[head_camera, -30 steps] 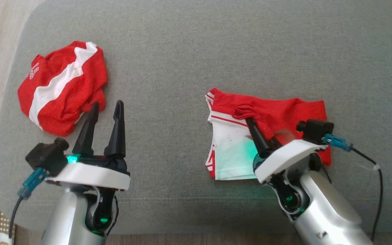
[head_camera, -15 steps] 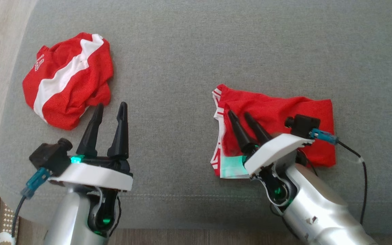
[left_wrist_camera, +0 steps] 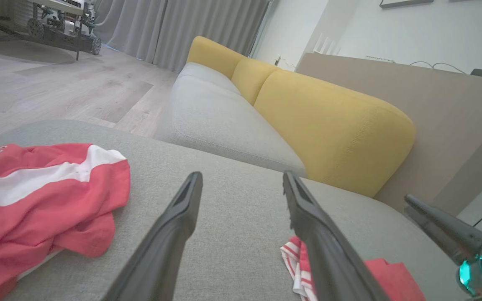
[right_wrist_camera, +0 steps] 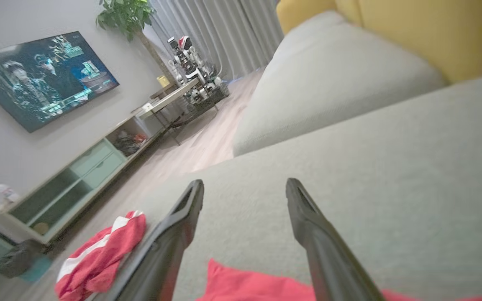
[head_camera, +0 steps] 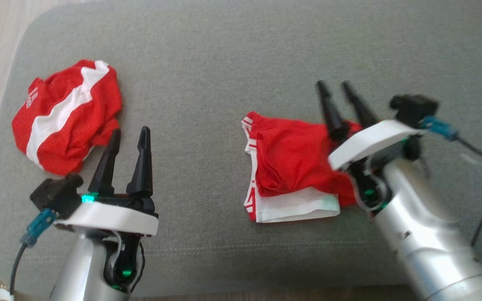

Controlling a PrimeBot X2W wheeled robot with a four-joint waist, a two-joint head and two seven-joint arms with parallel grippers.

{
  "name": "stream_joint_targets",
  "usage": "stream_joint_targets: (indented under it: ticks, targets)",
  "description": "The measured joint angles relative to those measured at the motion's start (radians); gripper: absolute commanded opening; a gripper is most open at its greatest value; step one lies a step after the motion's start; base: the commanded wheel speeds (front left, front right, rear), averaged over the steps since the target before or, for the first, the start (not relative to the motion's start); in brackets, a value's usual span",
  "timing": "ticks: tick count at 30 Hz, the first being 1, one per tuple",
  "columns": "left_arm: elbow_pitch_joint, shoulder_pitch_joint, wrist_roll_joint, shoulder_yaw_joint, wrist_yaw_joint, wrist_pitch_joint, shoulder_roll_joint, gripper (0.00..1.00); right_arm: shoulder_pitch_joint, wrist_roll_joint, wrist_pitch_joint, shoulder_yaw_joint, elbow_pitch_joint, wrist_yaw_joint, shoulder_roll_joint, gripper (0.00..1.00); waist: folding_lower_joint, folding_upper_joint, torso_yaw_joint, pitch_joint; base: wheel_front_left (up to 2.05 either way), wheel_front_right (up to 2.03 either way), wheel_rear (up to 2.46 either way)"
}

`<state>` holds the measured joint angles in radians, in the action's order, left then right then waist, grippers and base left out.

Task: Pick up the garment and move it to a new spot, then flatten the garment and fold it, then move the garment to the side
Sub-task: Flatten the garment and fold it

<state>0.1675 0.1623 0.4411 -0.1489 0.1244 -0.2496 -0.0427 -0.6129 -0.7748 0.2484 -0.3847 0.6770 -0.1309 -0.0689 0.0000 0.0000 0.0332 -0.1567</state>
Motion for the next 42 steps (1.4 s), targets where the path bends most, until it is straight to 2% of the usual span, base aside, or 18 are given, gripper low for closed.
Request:
stream_joint_targets:
  ticks: [4,8,11,13,23,27,40,41,42]
  targets:
    - [-0.004,-0.015,0.000,0.001,0.000,0.000,0.000,1.00,0.003,0.226,0.000,0.095,-0.067,0.000,-0.061,1.00,0.0000,0.0000,-0.017,0.015,0.00,0.00,0.00]
    - [-0.017,-0.016,0.000,0.002,-0.001,0.000,0.000,1.00,0.055,0.397,0.000,0.203,-0.181,0.000,-0.119,1.00,0.0000,0.0000,-0.023,0.017,0.00,0.00,0.00]
    - [-0.023,-0.016,0.000,0.003,-0.001,0.000,0.000,1.00,0.138,0.469,0.000,0.279,-0.244,0.000,-0.118,1.00,0.0000,0.0000,-0.024,0.020,0.00,0.00,0.00]
    - [-0.038,-0.016,0.000,0.004,-0.001,0.000,0.000,1.00,0.227,0.556,0.000,0.325,-0.300,0.000,-0.106,1.00,0.0000,0.0000,-0.024,0.020,0.00,0.00,0.00]
    - [-0.100,-0.058,0.004,0.005,-0.010,0.000,0.000,1.00,0.394,0.711,0.004,0.445,-0.529,0.000,-0.028,1.00,0.0000,0.0000,-0.015,0.026,0.00,0.00,0.00]
    - [-0.112,-0.084,0.000,0.004,-0.012,0.000,0.000,1.00,0.441,0.740,0.004,0.454,-0.548,0.000,-0.013,1.00,0.0000,0.0000,-0.011,0.033,0.00,0.00,0.00]
    - [-0.134,-0.087,-0.026,0.002,-0.029,0.000,0.000,1.00,0.442,0.749,0.004,0.474,-0.560,0.000,0.002,0.98,0.0000,0.0000,0.005,0.022,0.00,0.00,0.00]
    - [-0.133,-0.087,-0.026,0.001,-0.029,0.000,0.000,1.00,0.441,0.748,0.004,0.474,-0.558,0.000,0.002,0.44,0.0000,0.0000,0.006,0.021,0.00,0.00,0.00]
    - [-0.133,-0.087,-0.026,0.000,-0.029,0.000,0.000,1.00,0.441,0.748,0.004,0.473,-0.556,0.000,0.003,0.00,0.0000,0.0000,0.008,0.020,0.00,0.00,0.00]
